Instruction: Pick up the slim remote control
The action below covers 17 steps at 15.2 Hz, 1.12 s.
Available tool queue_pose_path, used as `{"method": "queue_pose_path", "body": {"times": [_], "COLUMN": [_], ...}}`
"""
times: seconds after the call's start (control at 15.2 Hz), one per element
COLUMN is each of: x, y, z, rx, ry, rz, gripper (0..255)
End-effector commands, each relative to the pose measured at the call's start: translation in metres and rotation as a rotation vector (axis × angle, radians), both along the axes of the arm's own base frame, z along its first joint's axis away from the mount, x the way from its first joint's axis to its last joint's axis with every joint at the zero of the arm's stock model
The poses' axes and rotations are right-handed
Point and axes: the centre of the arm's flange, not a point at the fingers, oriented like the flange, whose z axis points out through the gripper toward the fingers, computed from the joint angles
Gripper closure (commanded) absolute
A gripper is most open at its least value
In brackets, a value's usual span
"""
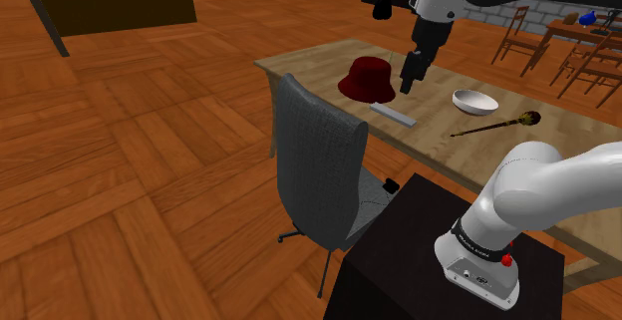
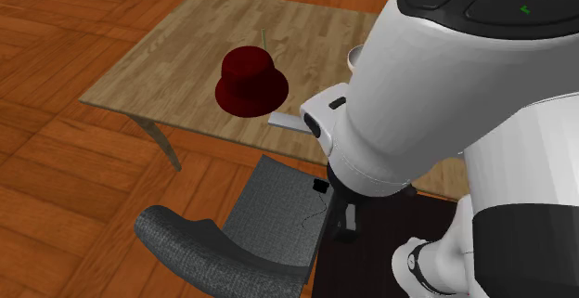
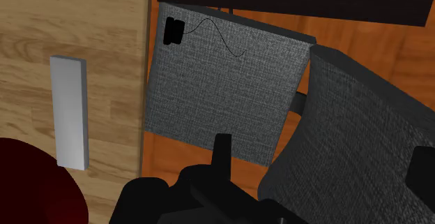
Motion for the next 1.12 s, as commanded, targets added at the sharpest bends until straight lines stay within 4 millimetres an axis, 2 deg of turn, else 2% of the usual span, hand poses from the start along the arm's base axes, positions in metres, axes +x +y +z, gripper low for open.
{"method": "queue_pose_path", "body": {"times": [0.0, 1.06], "x": [0.000, 0.070], "y": [0.000, -0.169], "z": [0.000, -0.115], "rx": [0.000, 0.039], "ry": [0.000, 0.000], "rz": [0.000, -0.044], "gripper": [0, 0]}}
